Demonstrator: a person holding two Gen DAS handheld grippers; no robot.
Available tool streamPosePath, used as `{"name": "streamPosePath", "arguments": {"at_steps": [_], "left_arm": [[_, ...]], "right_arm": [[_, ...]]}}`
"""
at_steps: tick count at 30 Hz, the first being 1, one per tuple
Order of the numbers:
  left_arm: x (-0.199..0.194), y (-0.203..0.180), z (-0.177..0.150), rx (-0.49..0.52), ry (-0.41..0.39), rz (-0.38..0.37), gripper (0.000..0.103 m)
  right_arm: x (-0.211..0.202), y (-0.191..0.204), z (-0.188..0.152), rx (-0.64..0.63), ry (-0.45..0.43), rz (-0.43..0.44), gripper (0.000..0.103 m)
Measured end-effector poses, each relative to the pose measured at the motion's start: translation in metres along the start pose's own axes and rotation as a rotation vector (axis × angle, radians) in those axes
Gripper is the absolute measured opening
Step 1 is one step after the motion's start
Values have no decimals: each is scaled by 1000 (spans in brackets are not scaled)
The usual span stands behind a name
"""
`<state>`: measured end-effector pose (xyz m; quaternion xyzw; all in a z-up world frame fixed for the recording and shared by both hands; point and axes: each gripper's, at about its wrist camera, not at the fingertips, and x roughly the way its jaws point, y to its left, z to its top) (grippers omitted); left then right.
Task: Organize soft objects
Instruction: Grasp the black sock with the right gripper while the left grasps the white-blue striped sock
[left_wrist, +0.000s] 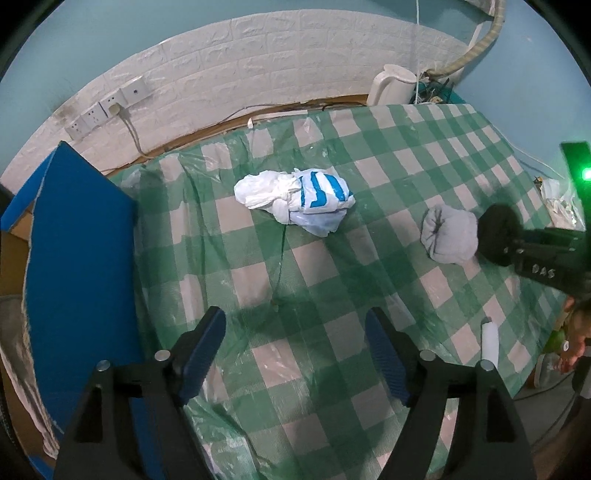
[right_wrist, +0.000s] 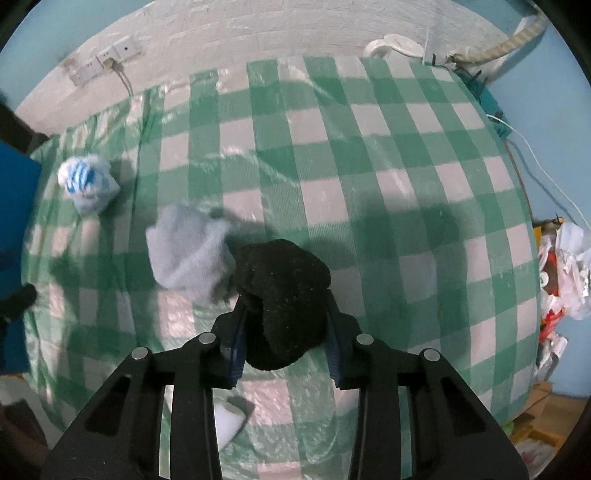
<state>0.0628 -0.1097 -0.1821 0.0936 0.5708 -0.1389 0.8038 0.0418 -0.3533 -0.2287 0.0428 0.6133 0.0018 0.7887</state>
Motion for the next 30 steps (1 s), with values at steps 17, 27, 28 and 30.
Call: {"name": "streamPosePath", "arguments": {"at_steps": [17, 27, 28, 30], "left_arm": [[11, 21, 49, -185, -1, -64, 85], [32, 35, 81, -328, 27, -54, 85], [34, 35, 83, -336, 31, -46, 85], [40, 35, 87, -346, 38, -34, 85]], "right_arm": [[-40, 42, 44, -47, -101, 114, 34], [-35, 46, 55, -51, -98, 135, 34], [-34, 46, 55, -49, -97, 136, 34], [-33, 46, 57, -47, -95, 140, 34]]}}
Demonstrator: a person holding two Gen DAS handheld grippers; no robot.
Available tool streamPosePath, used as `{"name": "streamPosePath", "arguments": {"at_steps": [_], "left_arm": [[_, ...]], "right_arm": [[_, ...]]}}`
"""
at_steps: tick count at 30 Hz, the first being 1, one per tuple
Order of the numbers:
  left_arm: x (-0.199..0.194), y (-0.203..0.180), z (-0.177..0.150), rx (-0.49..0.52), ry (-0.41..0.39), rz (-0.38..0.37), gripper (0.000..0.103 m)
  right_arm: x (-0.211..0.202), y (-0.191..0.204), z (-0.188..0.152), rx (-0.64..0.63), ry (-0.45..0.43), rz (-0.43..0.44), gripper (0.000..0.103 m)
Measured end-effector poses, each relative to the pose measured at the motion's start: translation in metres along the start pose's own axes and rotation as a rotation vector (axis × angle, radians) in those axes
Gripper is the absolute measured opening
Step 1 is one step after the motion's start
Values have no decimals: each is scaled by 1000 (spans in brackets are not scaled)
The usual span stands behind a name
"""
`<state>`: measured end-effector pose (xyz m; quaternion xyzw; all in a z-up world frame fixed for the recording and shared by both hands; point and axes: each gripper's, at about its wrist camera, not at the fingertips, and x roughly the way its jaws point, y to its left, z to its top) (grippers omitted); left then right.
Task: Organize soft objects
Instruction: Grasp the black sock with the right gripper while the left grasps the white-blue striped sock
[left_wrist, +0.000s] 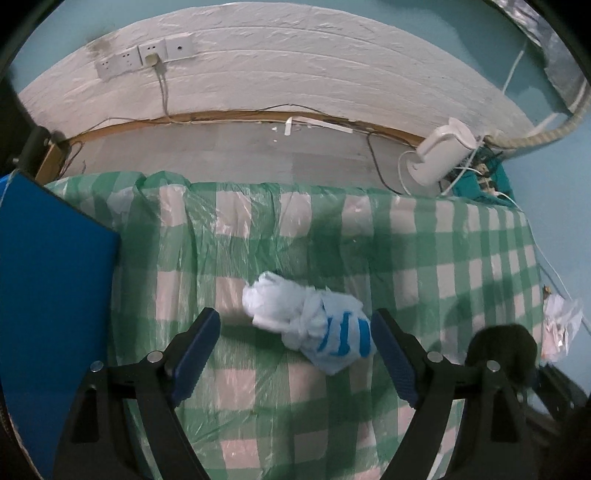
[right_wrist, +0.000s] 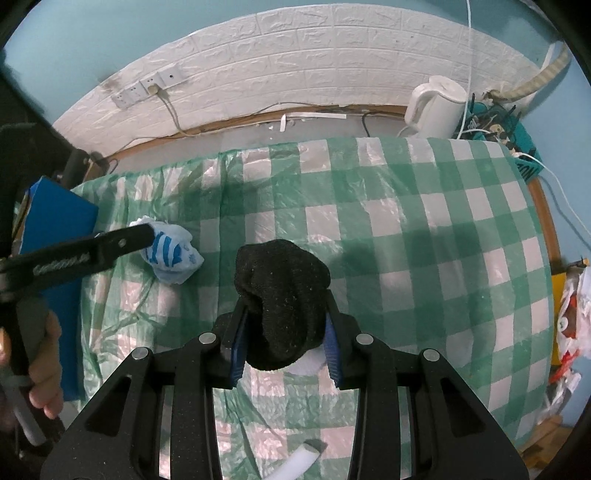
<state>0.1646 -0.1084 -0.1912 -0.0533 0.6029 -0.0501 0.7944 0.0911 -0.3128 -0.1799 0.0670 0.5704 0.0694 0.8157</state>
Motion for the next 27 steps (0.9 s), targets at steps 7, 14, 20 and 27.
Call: {"name": "streamPosePath", "arguments": {"at_steps": [7, 14, 20, 27], "left_arm": [[21, -3, 6, -34, 53, 2, 85], [39, -3, 2, -58, 101, -23, 84], [37, -8, -4, 22, 96, -21, 55], [10, -1, -13, 84, 22, -4, 53]], "right_arm": [[3, 2, 4, -5, -2, 8, 34], [4, 4, 9, -7, -5, 19, 34], [5, 4, 9, -6, -2, 21, 34], [2, 12, 10, -23, -7, 27, 34]]}}
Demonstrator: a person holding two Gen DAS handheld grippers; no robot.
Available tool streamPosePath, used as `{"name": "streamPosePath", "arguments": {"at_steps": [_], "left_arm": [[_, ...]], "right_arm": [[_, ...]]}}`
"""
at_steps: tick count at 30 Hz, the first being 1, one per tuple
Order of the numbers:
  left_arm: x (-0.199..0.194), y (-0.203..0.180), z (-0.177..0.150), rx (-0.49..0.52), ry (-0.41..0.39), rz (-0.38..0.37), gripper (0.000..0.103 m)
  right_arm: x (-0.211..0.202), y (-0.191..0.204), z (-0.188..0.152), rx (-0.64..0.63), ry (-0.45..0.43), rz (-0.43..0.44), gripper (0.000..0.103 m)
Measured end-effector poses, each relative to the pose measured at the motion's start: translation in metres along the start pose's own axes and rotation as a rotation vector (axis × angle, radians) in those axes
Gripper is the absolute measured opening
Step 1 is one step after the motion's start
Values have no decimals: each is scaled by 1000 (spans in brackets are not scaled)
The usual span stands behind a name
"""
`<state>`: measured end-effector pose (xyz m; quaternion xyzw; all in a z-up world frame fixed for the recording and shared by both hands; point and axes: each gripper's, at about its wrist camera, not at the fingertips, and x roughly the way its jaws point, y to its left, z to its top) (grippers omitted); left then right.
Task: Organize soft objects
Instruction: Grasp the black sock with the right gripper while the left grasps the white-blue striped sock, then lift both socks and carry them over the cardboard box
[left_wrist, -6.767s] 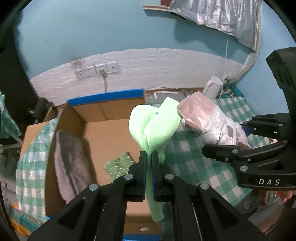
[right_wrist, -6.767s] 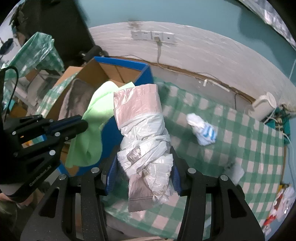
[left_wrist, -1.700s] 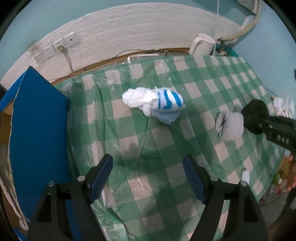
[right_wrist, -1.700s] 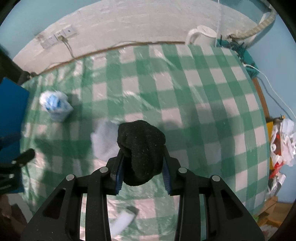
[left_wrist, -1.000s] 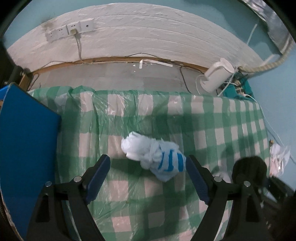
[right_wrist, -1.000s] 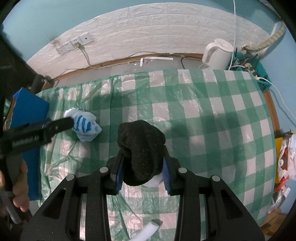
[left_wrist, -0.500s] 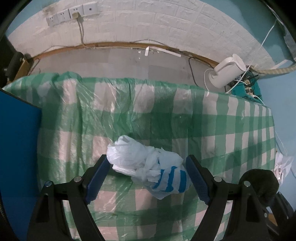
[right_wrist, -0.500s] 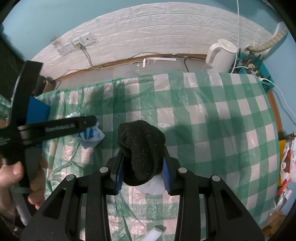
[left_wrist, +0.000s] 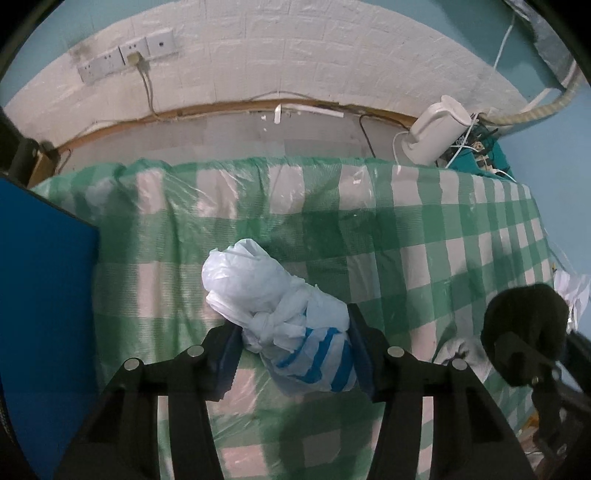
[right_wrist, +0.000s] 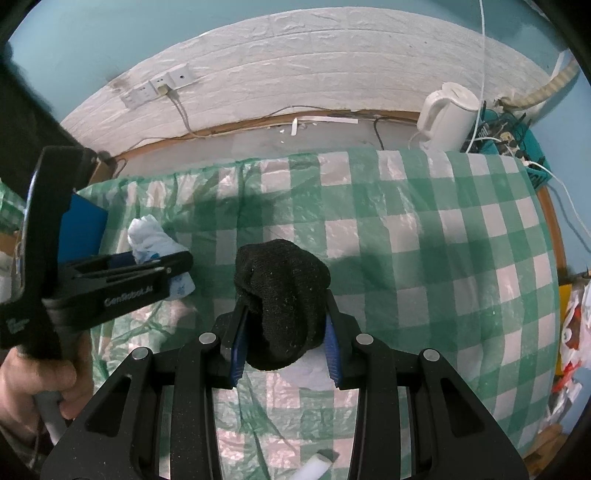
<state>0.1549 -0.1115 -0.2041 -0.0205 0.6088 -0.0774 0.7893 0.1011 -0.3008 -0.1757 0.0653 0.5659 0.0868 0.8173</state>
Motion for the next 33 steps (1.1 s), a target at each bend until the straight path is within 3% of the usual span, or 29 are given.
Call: {"name": "streamPosePath", "arguments": {"at_steps": [11, 21, 33], "left_arm": [[-57, 11, -24, 122, -100, 78, 53], [-99, 29, -45, 152, -162, 123, 53], [-143, 75, -67, 115, -211, 148, 53]], "right_arm": [[-18, 33, 2, -58, -28, 12, 34], [-38, 70, -3, -117, -50, 28, 34], [-56, 129, -1, -195, -70, 71, 34]]}}
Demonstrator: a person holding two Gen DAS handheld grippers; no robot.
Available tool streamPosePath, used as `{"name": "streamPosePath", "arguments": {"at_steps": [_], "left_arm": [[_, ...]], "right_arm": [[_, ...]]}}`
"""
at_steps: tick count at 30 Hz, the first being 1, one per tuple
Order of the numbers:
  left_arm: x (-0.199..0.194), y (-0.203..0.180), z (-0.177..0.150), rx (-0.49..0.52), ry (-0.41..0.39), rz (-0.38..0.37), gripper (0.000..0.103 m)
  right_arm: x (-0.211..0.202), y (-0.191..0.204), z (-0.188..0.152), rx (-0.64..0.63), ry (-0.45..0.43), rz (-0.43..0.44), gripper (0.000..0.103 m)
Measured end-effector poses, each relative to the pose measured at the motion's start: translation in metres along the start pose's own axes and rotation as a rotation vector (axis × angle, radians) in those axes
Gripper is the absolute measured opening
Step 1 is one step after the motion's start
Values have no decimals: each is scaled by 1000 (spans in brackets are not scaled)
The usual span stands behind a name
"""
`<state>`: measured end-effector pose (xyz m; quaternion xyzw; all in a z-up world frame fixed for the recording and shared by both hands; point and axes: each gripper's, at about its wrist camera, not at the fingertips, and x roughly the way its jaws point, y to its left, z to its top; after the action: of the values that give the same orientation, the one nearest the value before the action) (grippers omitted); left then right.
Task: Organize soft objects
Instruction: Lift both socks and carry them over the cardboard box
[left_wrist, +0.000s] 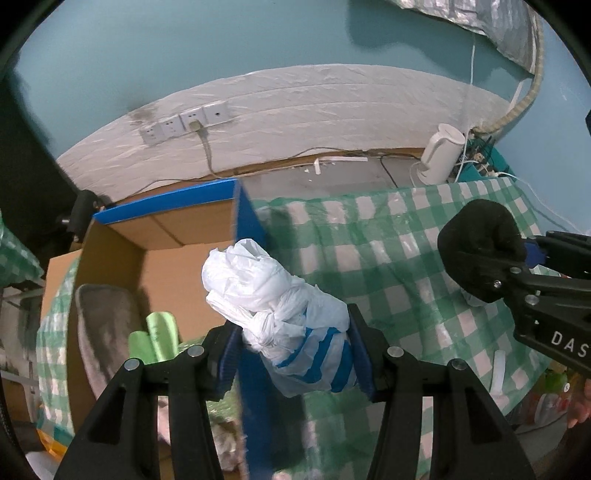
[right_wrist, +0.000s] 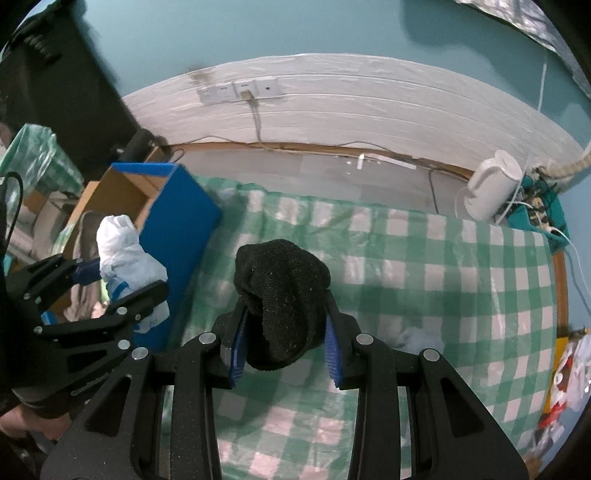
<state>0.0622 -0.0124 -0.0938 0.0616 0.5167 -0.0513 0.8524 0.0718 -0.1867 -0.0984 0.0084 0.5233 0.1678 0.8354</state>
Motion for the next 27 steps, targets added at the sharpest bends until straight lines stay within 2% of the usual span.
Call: {"name": "streamPosePath", "arguments": {"at_steps": [9, 27], "left_arm": [[-24, 40, -10, -31, -36, 23, 53], [-21, 123, -42, -139, -13, 109, 53]], "right_arm": [[-1, 51, 11, -67, 0, 49, 34], [23, 163, 23, -229, 47, 132, 34]]}}
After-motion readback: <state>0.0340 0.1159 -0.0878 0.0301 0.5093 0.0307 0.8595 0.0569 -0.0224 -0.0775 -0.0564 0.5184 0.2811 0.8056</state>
